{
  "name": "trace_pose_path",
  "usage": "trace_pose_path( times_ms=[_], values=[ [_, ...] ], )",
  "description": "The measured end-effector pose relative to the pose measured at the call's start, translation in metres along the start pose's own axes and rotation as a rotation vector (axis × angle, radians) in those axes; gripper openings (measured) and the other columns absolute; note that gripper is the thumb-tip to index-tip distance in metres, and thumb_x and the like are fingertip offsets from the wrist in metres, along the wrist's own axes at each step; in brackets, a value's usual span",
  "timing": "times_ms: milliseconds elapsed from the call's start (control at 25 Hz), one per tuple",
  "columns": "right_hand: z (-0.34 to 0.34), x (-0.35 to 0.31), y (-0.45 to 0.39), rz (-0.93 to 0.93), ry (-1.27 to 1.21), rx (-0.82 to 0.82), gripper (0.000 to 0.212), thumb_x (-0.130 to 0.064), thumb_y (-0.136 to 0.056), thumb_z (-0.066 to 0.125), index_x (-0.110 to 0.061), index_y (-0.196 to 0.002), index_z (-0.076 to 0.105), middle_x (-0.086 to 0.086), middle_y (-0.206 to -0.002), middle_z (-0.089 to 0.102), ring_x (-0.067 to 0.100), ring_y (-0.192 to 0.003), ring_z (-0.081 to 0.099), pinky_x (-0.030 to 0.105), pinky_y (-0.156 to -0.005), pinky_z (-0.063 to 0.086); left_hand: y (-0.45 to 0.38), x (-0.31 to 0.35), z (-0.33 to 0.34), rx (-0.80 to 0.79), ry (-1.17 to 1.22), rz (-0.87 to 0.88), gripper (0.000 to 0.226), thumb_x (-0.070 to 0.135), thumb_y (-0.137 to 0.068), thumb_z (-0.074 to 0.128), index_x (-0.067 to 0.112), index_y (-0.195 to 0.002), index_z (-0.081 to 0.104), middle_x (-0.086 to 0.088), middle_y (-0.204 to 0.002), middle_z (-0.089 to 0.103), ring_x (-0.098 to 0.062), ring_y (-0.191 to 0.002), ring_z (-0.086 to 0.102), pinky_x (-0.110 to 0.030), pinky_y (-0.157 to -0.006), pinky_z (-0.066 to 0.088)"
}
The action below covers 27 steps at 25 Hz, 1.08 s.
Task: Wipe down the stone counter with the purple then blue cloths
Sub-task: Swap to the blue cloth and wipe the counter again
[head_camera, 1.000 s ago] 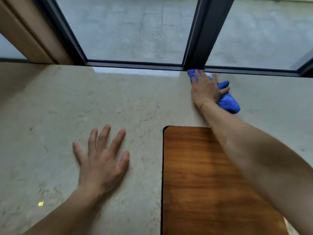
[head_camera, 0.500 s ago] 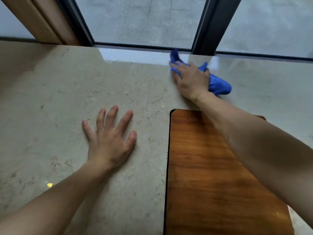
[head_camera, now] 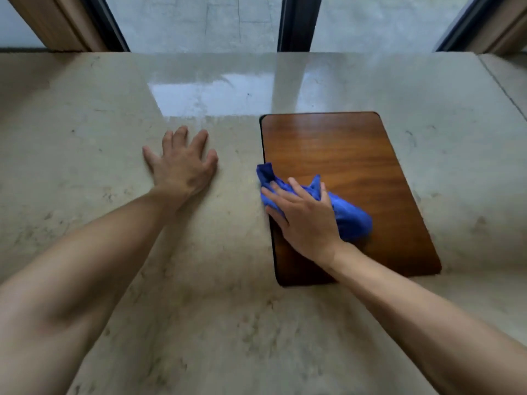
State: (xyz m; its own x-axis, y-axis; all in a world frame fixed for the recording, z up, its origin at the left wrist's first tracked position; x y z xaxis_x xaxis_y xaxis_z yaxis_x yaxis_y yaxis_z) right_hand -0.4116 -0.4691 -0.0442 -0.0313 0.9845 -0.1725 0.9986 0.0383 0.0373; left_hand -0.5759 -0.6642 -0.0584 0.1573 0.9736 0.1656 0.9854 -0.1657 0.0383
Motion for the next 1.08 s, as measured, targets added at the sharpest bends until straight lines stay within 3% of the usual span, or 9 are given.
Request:
trace_pose_path(
  times_ms=[160,320,440,560,720,920,1080],
  values=[
    [0.007,-0.028,0.099,0.08,-0.081,-0.051,0.044,-0.05,-0.102,0.036,-0.042,-0.144,0.044,-0.016,-0.152,0.041,0.017,-0.147,0.027,0.061,-0.116,0.01,0.071,-0.004,-0.013,0.065,-0.043,0.137,0.047,0.054,-0.093,0.033,0.032,-0.132,0.047,-0.007,-0.156,0.034,-0.028,-0.144,0.028,-0.073,-0.106,0.017],
    [-0.003,-0.059,0.174,0.109,-0.041,-0.002,0.04,-0.045,-0.099,0.049,-0.035,-0.138,0.056,-0.011,-0.145,0.051,0.023,-0.139,0.044,0.062,-0.11,0.028,0.14,-0.024,-0.003,-0.093,-0.028,0.191,0.051,0.059,-0.092,0.023,0.038,-0.137,0.033,-0.002,-0.159,0.019,-0.025,-0.147,0.014,-0.07,-0.109,0.013],
    [0.0,-0.085,0.238,0.101,0.023,0.082,0.046,-0.047,-0.099,0.034,-0.031,-0.13,0.065,-0.008,-0.136,0.06,0.026,-0.126,0.058,0.066,-0.096,0.044,0.158,-0.044,-0.003,-0.18,-0.098,0.224,0.058,0.064,-0.09,0.012,0.042,-0.143,0.022,0.001,-0.161,0.01,-0.024,-0.15,0.005,-0.07,-0.111,0.009],
    [0.018,-0.116,0.28,0.124,0.038,0.155,0.049,-0.044,-0.103,0.026,-0.032,-0.124,0.068,-0.01,-0.133,0.062,0.025,-0.12,0.062,0.064,-0.089,0.049,0.152,-0.059,-0.009,-0.171,-0.092,0.17,0.054,0.061,-0.095,0.017,0.041,-0.145,0.023,0.002,-0.163,0.009,-0.024,-0.151,0.004,-0.068,-0.112,0.01],
    [0.038,-0.157,0.256,0.131,0.043,0.158,0.041,-0.044,-0.093,0.047,-0.035,-0.128,0.065,-0.013,-0.137,0.059,0.025,-0.126,0.057,0.071,-0.094,0.04,0.137,-0.074,-0.007,-0.137,-0.064,0.129,0.053,0.059,-0.097,0.022,0.041,-0.147,0.023,0.0,-0.163,0.012,-0.026,-0.15,0.007,-0.071,-0.111,0.012],
    [0.034,-0.146,0.148,0.316,0.021,0.109,0.048,-0.044,-0.094,0.039,-0.034,-0.138,0.056,-0.015,-0.145,0.051,0.027,-0.135,0.049,0.077,-0.1,0.027,0.099,-0.087,-0.013,-0.061,-0.095,0.098,0.056,0.058,-0.097,0.028,0.046,-0.15,0.021,0.0,-0.162,0.018,-0.027,-0.149,0.014,-0.073,-0.108,0.017],
    [0.043,-0.136,0.109,0.302,0.034,0.147,0.05,-0.046,-0.095,0.036,-0.035,-0.142,0.051,-0.016,-0.152,0.042,0.027,-0.142,0.039,0.08,-0.102,0.017,0.061,-0.092,-0.012,-0.057,-0.031,0.055,0.056,0.059,-0.096,0.03,0.045,-0.15,0.026,-0.002,-0.162,0.022,-0.029,-0.149,0.015,-0.075,-0.108,0.013]
  ],
)
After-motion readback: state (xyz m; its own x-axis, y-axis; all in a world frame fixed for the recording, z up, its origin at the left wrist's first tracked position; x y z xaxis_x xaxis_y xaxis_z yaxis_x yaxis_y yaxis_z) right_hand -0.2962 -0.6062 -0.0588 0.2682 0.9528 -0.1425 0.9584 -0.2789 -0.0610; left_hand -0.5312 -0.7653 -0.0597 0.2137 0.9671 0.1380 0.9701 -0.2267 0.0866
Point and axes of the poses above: each hand's wrist, its own y-axis away from the middle knuckle, its own z-axis out of the palm, x = y × z, the point moved 6 cm from there along -y, towards the middle knuckle
